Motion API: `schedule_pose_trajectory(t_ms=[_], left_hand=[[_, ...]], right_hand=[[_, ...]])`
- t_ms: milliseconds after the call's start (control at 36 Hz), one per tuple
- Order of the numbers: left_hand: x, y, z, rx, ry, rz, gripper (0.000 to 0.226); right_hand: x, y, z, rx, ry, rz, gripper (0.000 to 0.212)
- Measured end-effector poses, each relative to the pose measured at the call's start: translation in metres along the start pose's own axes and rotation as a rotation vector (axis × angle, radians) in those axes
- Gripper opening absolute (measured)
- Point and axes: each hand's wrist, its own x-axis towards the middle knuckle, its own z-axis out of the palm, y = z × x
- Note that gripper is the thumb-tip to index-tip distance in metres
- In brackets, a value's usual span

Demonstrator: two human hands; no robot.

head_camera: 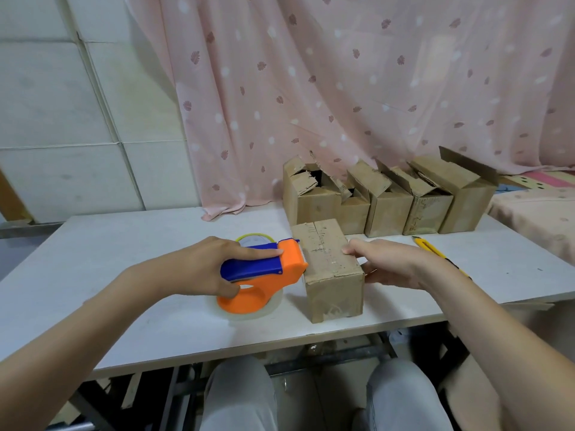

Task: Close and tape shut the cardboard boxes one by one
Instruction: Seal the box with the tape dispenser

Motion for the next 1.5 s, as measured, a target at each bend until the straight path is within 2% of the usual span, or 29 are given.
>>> schedule_pose_trajectory(t_ms=[83,139,194,222,278,333,417,500,611,750,889,972,1056,1167,1278,1389,1417,1500], left_hand=[[0.004,0.002,0.002,-0.009,0.012,-0.005,0.090],[0.005,0.001,0.002,-0.027,0.023,-0.014,0.090],[0.006,0.001,0.002,-0.039,0.028,-0.015,0.090],[0.007,0.001,0.002,-0.043,0.027,-0.015,0.089],[0.007,0.002,0.003,-0.047,0.032,-0.008,0.089],[0.008,0.002,0.004,-0.041,0.039,-0.008,0.090],[0.008,0.002,0.005,-0.033,0.046,-0.008,0.090],[0.007,0.003,0.004,-0.028,0.041,-0.005,0.090],[0.009,0.003,0.001,-0.003,0.032,-0.015,0.092],[0.007,0.003,-0.008,0.012,0.004,-0.005,0.091],[-0.013,-0.014,-0.011,0.042,-0.031,-0.059,0.090],[-0.023,-0.020,-0.009,0.037,-0.023,-0.074,0.089],[-0.021,-0.019,-0.008,0.036,-0.010,-0.071,0.088],[-0.014,-0.016,-0.006,0.061,-0.005,-0.071,0.086],[-0.011,-0.012,-0.006,0.080,-0.012,-0.079,0.083],[-0.012,-0.012,-0.006,0.084,0.001,-0.067,0.085],[-0.012,-0.012,-0.006,0.080,0.005,-0.062,0.086],[-0.012,-0.010,-0.005,0.072,0.008,-0.059,0.086]], right_hand=[[-0.008,-0.003,0.006,-0.232,0.151,-0.041,0.054],[-0.014,-0.006,0.012,-0.512,0.302,-0.123,0.055],[-0.022,-0.010,0.023,-0.785,0.464,-0.307,0.060],[-0.026,-0.013,0.030,-0.852,0.487,-0.417,0.063],[-0.027,-0.016,0.044,-0.875,0.404,-0.540,0.070],[-0.023,-0.014,0.055,-0.958,0.304,-0.539,0.078],[-0.016,-0.008,0.060,-1.113,0.339,-0.558,0.086],[-0.014,-0.002,0.061,-1.097,0.387,-0.576,0.087],[-0.012,0.007,0.061,-1.074,0.399,-0.555,0.115],[-0.016,0.004,0.061,-1.067,0.408,-0.544,0.105],[-0.015,0.006,0.061,-1.054,0.395,-0.529,0.112],[-0.018,0.000,0.062,-1.012,0.388,-0.523,0.093],[-0.023,-0.010,0.063,-0.826,0.364,-0.472,0.082],[-0.017,-0.030,0.064,-0.634,0.442,-0.362,0.047],[0.003,-0.048,0.066,-0.543,0.544,-0.258,0.048],[0.023,-0.057,0.068,-0.525,0.521,-0.097,0.038],[0.025,-0.058,0.068,-0.522,0.512,-0.072,0.041],[0.029,-0.062,0.067,-0.569,0.495,-0.001,0.070]])
